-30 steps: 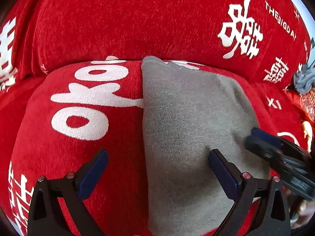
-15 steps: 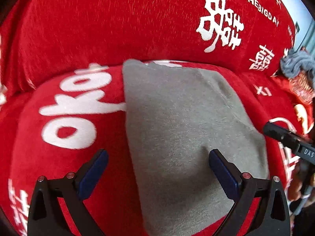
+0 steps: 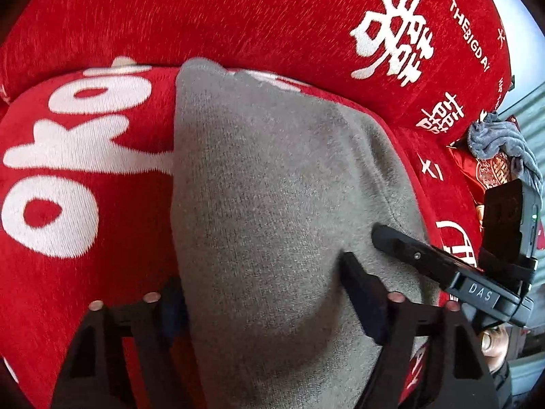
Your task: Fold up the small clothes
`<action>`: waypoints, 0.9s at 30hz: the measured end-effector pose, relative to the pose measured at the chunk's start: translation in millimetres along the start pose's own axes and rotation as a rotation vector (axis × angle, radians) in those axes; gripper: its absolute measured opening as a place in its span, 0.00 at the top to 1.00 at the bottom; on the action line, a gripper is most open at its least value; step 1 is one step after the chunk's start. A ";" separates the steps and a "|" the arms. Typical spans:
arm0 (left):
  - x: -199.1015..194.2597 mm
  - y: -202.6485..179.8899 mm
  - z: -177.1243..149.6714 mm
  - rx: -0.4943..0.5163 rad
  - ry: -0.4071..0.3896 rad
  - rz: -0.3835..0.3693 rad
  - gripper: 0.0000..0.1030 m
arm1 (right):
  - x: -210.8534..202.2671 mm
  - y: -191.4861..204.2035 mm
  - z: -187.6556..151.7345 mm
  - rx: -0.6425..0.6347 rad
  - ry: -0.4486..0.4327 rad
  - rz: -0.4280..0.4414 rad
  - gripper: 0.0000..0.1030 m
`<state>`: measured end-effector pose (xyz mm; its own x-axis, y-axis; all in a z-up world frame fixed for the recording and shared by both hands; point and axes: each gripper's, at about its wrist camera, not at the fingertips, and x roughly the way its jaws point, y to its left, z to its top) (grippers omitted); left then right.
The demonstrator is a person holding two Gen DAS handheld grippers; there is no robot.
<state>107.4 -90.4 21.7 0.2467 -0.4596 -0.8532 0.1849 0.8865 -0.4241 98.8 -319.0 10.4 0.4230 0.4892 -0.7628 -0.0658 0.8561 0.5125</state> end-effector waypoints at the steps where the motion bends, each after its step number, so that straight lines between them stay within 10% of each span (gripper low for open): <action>1: -3.1 -2.9 -0.7 0.012 -0.017 0.003 0.36 | -0.9 7.2 0.4 -0.036 -0.004 -0.025 0.60; 6: -14.0 -17.4 -1.8 0.093 -0.065 0.059 0.52 | -9.5 40.8 -6.6 -0.183 -0.049 -0.132 0.65; 27: -86.0 -11.2 -68.7 0.133 -0.171 0.133 0.53 | -57.1 124.3 -65.7 -0.345 -0.153 -0.179 0.66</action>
<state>18.8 -57.2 78.9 0.4321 -0.3521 -0.8302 0.2606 0.9301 -0.2588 7.1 -229.5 91.7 0.5827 0.3190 -0.7474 -0.2667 0.9439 0.1949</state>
